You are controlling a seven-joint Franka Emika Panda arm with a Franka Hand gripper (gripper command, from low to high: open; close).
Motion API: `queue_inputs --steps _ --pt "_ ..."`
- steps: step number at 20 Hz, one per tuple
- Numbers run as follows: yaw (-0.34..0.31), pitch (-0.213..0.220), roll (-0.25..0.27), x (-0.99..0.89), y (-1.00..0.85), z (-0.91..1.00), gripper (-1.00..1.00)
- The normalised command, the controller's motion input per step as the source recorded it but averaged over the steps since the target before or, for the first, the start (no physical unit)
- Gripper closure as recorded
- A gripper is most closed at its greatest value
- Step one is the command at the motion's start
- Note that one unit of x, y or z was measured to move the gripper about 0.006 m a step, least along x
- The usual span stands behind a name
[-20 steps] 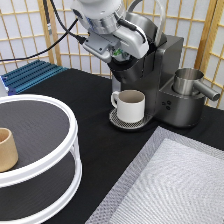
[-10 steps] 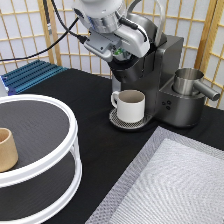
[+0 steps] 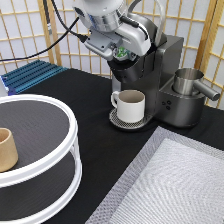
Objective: Make coffee
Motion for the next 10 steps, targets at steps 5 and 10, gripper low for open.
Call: queue_inputs --steps 5,10 --pt "0.000 -0.071 -0.012 -0.29 -0.65 0.36 -1.00" --pt "-0.003 -0.083 -0.021 -0.37 -0.43 0.48 -1.00"
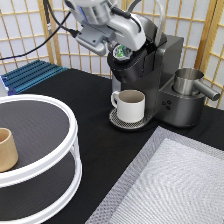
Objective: Make coffee
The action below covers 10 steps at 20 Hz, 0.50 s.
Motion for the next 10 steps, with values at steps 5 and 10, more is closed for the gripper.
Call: queue_inputs --steps 5,10 --pt "-0.014 -0.075 -0.148 -0.19 0.62 0.99 -1.00" --pt "-0.023 -0.023 -0.189 0.06 0.98 1.00 -1.00"
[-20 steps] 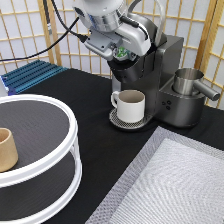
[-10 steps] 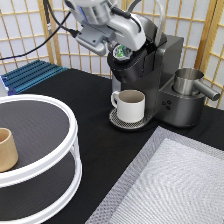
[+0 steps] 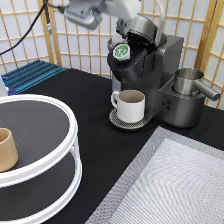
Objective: Make coffee
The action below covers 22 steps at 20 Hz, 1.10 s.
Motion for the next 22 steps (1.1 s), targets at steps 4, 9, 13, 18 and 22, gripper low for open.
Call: queue_inputs --steps 4,9,13,18,22 --pt "-0.025 0.005 -0.231 0.24 0.96 0.98 -1.00" --pt "-0.002 0.024 -0.326 0.33 0.81 0.40 -1.00" --pt "-0.009 0.058 -0.366 0.49 0.56 0.15 -1.00" --pt "-0.034 0.078 -0.323 0.35 0.18 0.01 -1.00" --pt "-0.002 0.058 -0.240 0.25 0.00 0.00 -1.00"
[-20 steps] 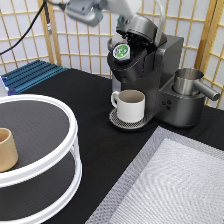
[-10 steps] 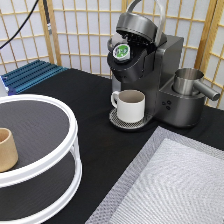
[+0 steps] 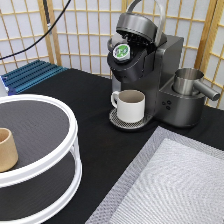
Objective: Make coffee
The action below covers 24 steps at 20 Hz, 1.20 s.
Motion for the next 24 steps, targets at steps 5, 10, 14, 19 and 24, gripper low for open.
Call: queue_inputs --steps 5,10,14,19,24 --pt "0.007 0.083 -0.176 0.33 -0.02 0.00 -1.00" --pt "0.030 0.102 -0.166 0.41 0.00 0.00 -1.00" --pt "0.048 0.112 -0.144 0.33 -0.01 0.00 -1.00" --pt "0.078 0.106 -0.086 0.25 -0.15 0.00 -1.00" --pt "0.103 0.091 -0.011 0.15 -0.40 -0.02 -1.00"
